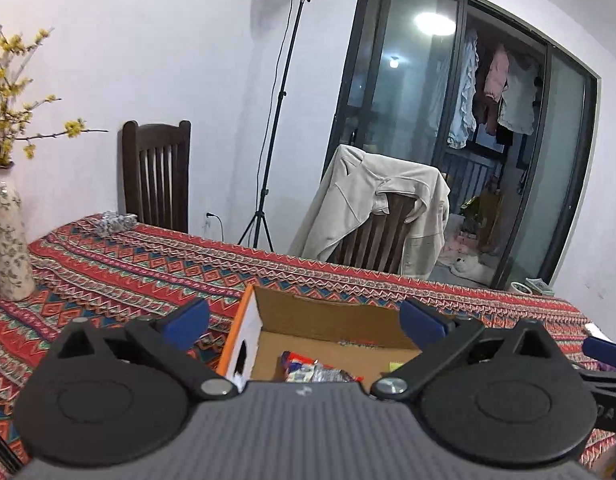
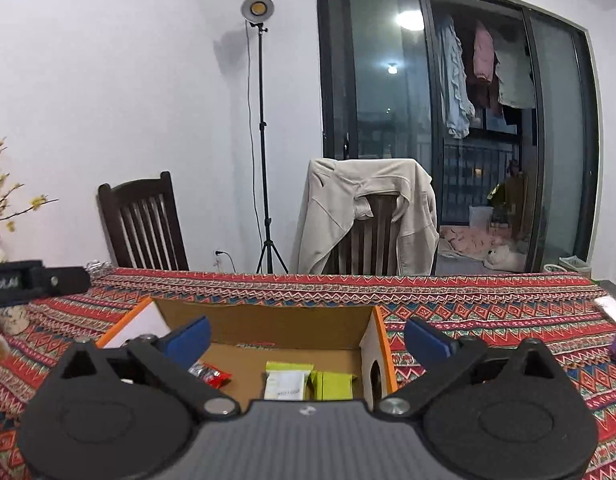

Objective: Organize snacks
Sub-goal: 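Grasp an orange cracker packet with the right gripper while the left gripper grasps a white packet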

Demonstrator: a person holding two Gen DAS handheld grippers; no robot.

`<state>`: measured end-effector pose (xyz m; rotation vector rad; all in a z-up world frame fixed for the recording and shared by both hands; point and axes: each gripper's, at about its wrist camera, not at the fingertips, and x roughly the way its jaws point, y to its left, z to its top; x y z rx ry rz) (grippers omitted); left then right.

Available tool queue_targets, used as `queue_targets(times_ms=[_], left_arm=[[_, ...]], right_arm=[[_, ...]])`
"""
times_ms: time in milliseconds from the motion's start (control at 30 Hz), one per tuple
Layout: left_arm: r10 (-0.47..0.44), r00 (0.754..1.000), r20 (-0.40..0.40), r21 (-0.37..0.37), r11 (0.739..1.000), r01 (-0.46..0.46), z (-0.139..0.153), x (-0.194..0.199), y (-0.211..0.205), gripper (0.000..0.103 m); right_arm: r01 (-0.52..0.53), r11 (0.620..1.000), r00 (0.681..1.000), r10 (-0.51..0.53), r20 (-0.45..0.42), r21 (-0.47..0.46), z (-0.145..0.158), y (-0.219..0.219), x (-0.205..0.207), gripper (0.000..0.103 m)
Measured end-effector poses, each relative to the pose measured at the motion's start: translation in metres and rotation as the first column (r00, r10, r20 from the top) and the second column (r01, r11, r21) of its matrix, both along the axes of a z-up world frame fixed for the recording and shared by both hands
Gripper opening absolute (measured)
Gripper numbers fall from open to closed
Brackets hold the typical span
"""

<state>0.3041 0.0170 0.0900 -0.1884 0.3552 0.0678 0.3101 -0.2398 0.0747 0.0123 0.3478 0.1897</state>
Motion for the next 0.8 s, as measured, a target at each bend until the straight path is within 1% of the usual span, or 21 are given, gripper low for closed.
queue_targets(times_ms=[33, 133, 167, 233, 300, 367, 433, 500, 567, 667, 700, 767, 800], left_arm=[[-0.007, 1.0, -0.011, 0.002, 1.0, 0.007, -0.004, -0.005, 0.0, 0.103], [-0.026, 0.997, -0.075, -0.01, 1.0, 0.026, -0.018, -0.017, 0.0, 0.103], [-0.044, 0.996, -0.076, -0.005, 0.999, 0.044, -0.022, -0.024, 0.0, 0.103], [-0.051, 0.995, -0.082, 0.019, 0.998, 0.053, -0.027, -0.036, 0.001, 0.103], [-0.061, 0.995, -0.082, 0.033, 0.997, 0.064, -0.027, -0.047, 0.004, 0.103], [-0.063, 0.996, -0.07, 0.047, 0.997, 0.067, -0.025, -0.058, 0.007, 0.103], [-0.047, 0.996, -0.071, 0.061, 0.997, 0.051, -0.025, -0.07, 0.008, 0.103], [-0.047, 0.996, -0.079, 0.041, 0.998, 0.05, -0.03, -0.085, 0.012, 0.103], [-0.068, 0.993, -0.096, 0.019, 0.997, 0.07, -0.038, -0.103, 0.016, 0.103], [-0.08, 0.99, -0.113, 0.057, 0.995, 0.087, -0.054, -0.13, 0.017, 0.103], [-0.07, 0.989, -0.128, 0.065, 0.995, 0.079, -0.058, -0.136, 0.019, 0.103], [-0.078, 0.987, -0.139, 0.048, 0.995, 0.085, -0.061, -0.144, 0.021, 0.103], [-0.08, 0.988, -0.134, 0.043, 0.995, 0.086, -0.061, -0.147, 0.023, 0.103]], right_arm=[[-0.006, 1.0, 1.0, 0.007, -0.008, 0.003, -0.002, -0.001, -0.006, 0.103], [-0.019, 1.0, 0.997, 0.017, -0.072, -0.016, -0.019, -0.001, -0.023, 0.103], [-0.028, 0.999, 0.996, 0.026, -0.09, -0.028, -0.027, -0.002, -0.03, 0.103], [-0.044, 0.998, 0.991, 0.037, -0.125, -0.053, -0.039, -0.003, -0.043, 0.103], [-0.05, 0.996, 0.988, 0.038, -0.152, -0.076, -0.049, -0.004, -0.056, 0.103], [-0.06, 0.996, 0.985, 0.048, -0.164, -0.068, -0.058, -0.006, -0.069, 0.103], [-0.074, 0.997, 0.98, 0.067, -0.185, -0.034, -0.065, -0.007, -0.077, 0.101], [-0.058, 0.998, 0.973, 0.054, -0.225, -0.012, -0.072, -0.008, -0.085, 0.097], [-0.054, 0.998, 0.973, 0.049, -0.225, -0.017, -0.076, -0.008, -0.1, 0.095], [-0.086, 0.996, 0.981, 0.078, -0.179, -0.038, -0.084, -0.013, -0.129, 0.095], [-0.083, 0.996, 0.978, 0.073, -0.195, -0.042, -0.088, -0.016, -0.132, 0.095], [-0.086, 0.995, 0.969, 0.073, -0.238, -0.045, -0.097, -0.019, -0.133, 0.083], [-0.089, 0.995, 0.964, 0.075, -0.254, -0.045, -0.1, -0.02, -0.132, 0.073]])
